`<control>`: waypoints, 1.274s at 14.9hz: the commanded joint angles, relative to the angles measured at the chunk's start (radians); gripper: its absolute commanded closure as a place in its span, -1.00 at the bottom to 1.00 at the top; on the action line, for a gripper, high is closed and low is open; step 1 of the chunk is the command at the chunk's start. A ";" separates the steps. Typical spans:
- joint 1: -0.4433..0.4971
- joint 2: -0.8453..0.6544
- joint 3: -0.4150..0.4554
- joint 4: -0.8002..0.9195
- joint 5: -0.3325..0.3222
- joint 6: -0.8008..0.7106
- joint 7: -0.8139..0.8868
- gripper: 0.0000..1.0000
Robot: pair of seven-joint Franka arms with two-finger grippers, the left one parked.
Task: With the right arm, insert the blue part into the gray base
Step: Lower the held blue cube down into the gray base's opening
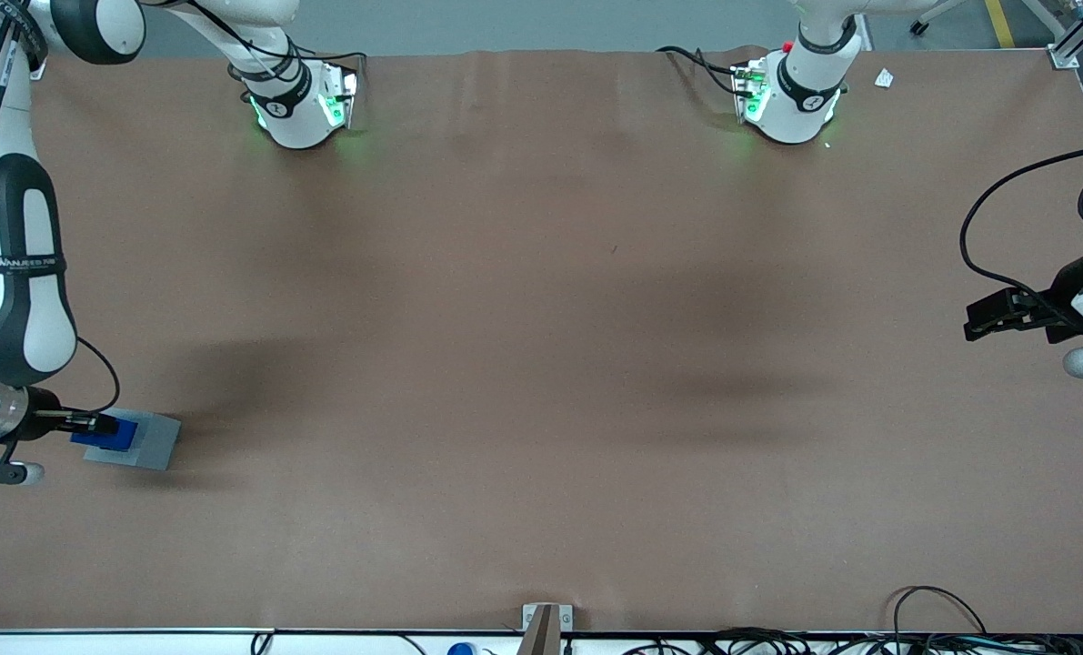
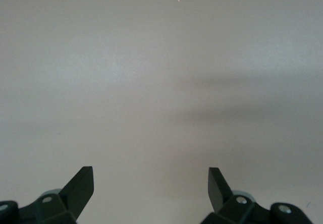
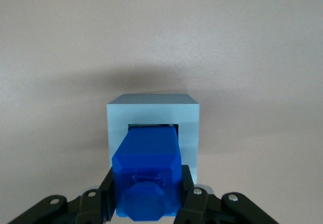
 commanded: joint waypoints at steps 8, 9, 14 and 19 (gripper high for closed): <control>-0.021 0.034 0.020 0.024 0.024 -0.004 -0.009 0.96; -0.021 0.035 0.020 0.024 0.024 -0.004 -0.009 0.96; -0.020 0.043 0.020 0.026 0.022 0.002 -0.009 0.35; -0.020 0.037 0.019 0.030 0.021 0.000 -0.017 -1.00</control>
